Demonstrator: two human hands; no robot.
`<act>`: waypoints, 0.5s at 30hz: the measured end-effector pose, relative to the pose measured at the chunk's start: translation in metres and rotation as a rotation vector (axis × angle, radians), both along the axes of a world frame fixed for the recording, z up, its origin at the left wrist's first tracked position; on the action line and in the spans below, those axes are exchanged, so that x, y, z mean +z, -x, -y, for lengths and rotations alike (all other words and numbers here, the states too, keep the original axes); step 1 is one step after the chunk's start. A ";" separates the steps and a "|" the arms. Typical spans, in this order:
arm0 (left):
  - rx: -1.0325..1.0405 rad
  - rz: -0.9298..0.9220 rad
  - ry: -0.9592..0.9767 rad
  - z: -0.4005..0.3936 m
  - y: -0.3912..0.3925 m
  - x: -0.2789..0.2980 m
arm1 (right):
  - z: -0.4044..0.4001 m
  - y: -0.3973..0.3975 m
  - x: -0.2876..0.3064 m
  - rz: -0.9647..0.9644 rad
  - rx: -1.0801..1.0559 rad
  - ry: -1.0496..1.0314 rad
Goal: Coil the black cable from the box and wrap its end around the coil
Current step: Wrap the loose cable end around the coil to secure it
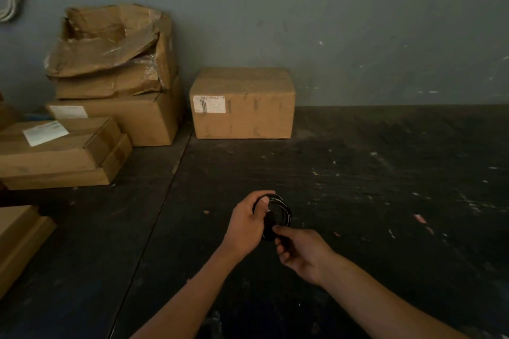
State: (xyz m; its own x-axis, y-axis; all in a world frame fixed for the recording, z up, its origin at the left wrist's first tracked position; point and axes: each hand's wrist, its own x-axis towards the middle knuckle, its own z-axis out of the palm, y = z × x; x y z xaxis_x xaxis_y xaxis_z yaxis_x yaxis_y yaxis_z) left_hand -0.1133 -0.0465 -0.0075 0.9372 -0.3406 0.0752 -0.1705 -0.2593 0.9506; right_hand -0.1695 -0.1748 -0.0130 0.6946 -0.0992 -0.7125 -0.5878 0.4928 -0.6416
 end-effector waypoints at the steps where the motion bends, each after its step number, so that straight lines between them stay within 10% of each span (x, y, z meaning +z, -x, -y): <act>1: -0.002 0.027 -0.026 0.001 0.001 -0.001 | -0.002 -0.002 0.001 -0.006 -0.026 -0.020; 15: -0.128 0.050 -0.033 0.001 0.021 -0.010 | -0.017 -0.003 0.000 0.133 -0.235 -0.256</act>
